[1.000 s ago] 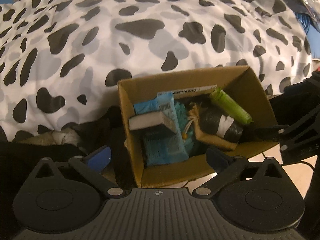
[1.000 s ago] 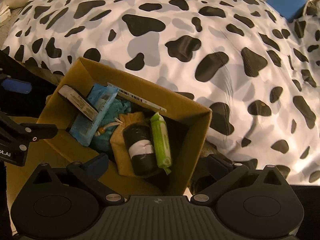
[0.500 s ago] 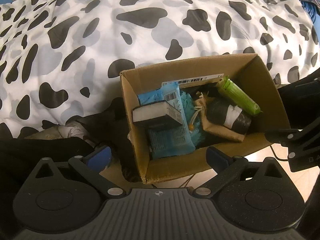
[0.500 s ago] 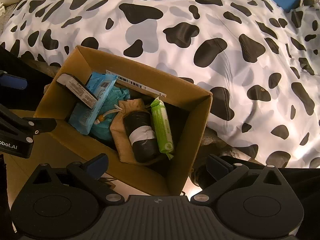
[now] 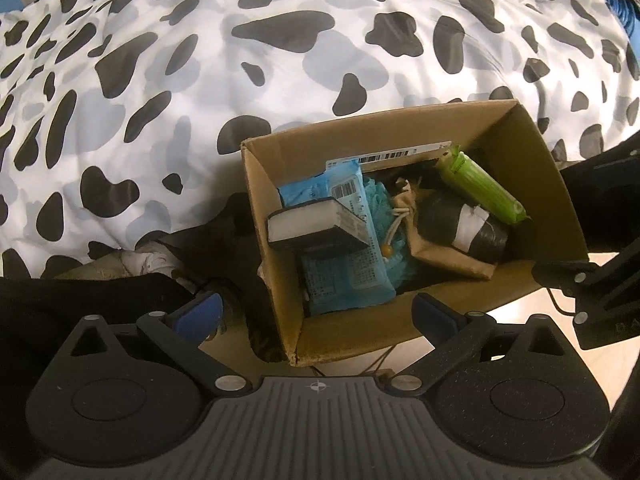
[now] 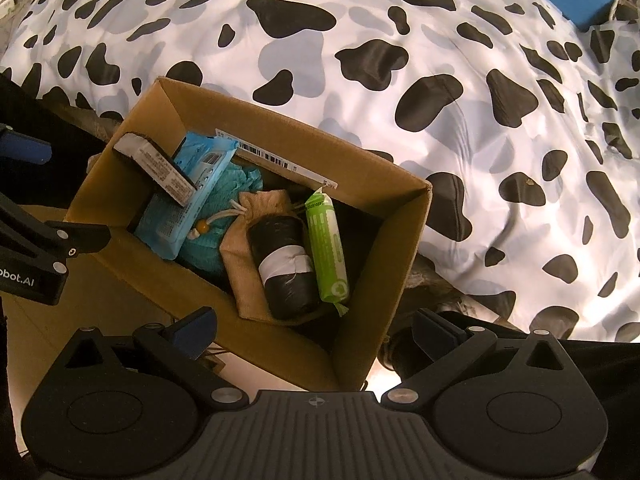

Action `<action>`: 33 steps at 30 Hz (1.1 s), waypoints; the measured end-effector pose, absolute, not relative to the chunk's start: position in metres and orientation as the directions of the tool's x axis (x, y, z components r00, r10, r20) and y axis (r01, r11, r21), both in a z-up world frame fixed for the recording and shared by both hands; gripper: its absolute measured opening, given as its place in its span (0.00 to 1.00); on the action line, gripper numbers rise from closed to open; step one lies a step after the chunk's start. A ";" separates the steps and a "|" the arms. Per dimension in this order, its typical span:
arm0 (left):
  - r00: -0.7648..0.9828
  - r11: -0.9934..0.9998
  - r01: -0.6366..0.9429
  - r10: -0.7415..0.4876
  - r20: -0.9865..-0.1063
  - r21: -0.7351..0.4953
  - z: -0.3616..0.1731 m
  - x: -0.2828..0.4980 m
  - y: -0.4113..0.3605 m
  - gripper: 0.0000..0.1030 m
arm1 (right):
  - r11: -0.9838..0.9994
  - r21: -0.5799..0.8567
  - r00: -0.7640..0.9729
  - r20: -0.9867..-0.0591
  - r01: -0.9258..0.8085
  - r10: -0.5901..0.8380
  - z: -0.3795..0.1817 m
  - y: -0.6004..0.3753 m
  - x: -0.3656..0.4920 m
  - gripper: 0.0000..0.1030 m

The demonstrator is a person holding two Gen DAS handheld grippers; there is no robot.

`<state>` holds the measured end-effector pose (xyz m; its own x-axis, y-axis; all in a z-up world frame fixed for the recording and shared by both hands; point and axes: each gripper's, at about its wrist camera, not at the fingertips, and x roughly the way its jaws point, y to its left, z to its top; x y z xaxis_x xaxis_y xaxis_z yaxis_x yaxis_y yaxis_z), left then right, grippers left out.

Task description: Organize soft objects

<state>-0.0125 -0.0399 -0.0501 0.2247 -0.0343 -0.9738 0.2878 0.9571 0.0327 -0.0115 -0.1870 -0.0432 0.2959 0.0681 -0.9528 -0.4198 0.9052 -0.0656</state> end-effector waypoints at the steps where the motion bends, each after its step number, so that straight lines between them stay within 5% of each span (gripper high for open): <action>1: 0.226 0.956 0.291 -0.034 -0.974 0.034 -0.050 -0.013 -0.040 1.00 | 0.905 -0.067 0.295 -0.953 -0.420 0.067 -0.044 -0.187 -0.011 1.00; 33: 0.228 0.956 0.292 -0.030 -0.973 0.039 -0.050 -0.013 -0.040 1.00 | 0.896 -0.086 0.285 -0.958 -0.436 0.047 -0.049 -0.184 -0.011 1.00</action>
<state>-0.0127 -0.0403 -0.0498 0.2277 -0.0297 -0.9733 0.2916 0.9557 0.0390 -0.0109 -0.1839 -0.0489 0.2845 0.0469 -0.9575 -0.4356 0.8961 -0.0855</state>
